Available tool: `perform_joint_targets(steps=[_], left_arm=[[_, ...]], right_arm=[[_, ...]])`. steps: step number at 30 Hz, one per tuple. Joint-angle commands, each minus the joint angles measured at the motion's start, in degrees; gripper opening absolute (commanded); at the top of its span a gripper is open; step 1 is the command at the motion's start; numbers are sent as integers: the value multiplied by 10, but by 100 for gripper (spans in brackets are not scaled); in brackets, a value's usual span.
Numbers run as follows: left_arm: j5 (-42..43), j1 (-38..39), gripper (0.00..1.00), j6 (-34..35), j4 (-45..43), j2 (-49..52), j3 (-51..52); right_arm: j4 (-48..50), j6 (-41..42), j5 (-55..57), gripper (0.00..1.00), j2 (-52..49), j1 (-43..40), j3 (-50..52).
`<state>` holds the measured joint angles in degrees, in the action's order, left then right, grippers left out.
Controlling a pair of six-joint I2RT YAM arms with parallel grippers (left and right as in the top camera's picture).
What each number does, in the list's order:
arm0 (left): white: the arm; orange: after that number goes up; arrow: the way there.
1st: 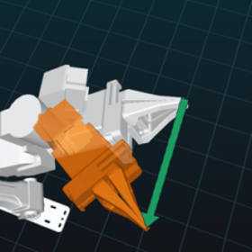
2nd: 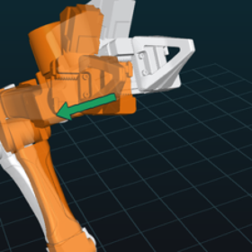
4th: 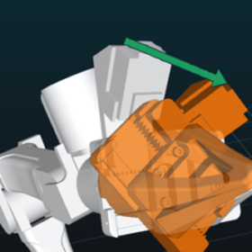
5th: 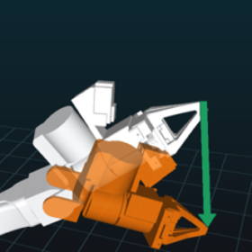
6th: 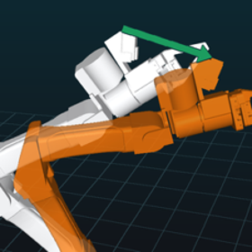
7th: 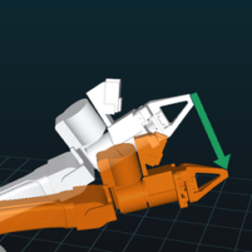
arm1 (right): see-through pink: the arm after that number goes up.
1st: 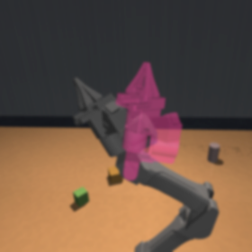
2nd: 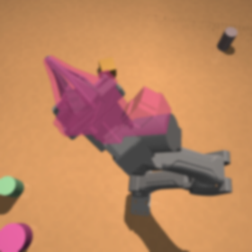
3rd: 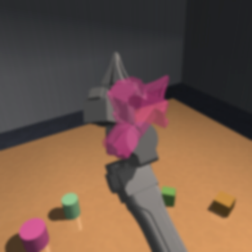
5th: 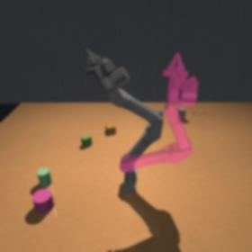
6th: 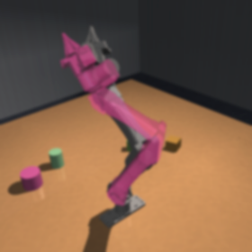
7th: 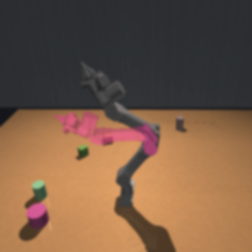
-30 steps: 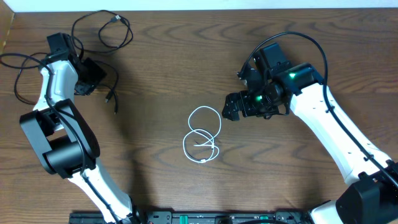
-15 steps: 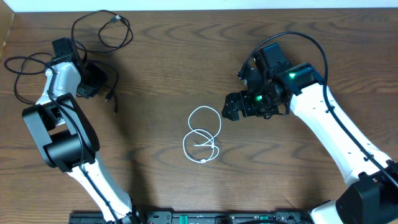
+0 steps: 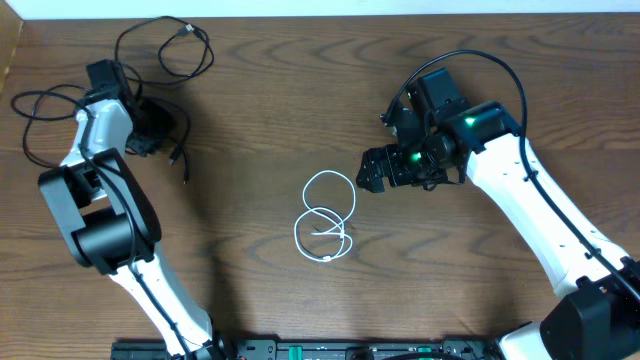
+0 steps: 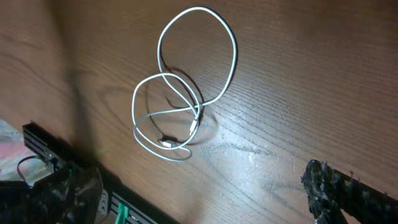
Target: Untangle cables
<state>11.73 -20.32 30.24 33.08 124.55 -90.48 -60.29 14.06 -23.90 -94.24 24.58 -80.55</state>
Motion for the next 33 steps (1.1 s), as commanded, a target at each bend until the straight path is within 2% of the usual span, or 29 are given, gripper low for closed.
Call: perform_joint_targets(steps=[1, 4, 5, 7, 11, 16, 19, 24, 25, 26, 27, 29, 30, 33], left_arm=[[2, 13, 40, 7, 0, 31, 4], [2, 18, 23, 7, -3, 33, 4], [3, 18, 15, 7, -7, 33, 4], [5, 17, 8, 7, -8, 32, 1], [53, 2, 7, 12, -9, 23, -14], [103, -19, 8, 59, -15, 7, -14], [185, -31, 8, 97, -39, 6, -14], [247, -32, 8, 123, -88, 6, -14], [250, -32, 13, 125, -91, 6, -14], [250, -32, 27, 125, -92, 6, -14], [250, -32, 36, 125, -92, 6, -14], [252, -33, 46, 116, -92, 5, -14], [252, -33, 59, 101, -89, 2, -14], [251, -33, 67, 101, -79, -15, -14]], right_arm=[[2, 0, 0, 99, -2, 3, 1], [3, 0, 0, 99, -2, 3, 1], [3, 0, 0, 99, -2, 3, 1], [2, 0, 0, 99, -2, 3, 1], [2, 0, 0, 99, -2, 3, 1], [1, 0, 0, 99, -2, 3, 1], [1, 0, 0, 99, -2, 3, 1], [-2, 0, 0, 99, -2, 3, 1], [-3, 0, 0, 99, -2, 3, 1], [-3, 0, 0, 99, -2, 3, 1], [-3, 0, 0, 99, -2, 3, 1], [-3, 0, 0, 99, -2, 3, 1], [-3, 0, 0, 99, -2, 3, 1], [-3, 0, 0, 99, -2, 3, 1]])
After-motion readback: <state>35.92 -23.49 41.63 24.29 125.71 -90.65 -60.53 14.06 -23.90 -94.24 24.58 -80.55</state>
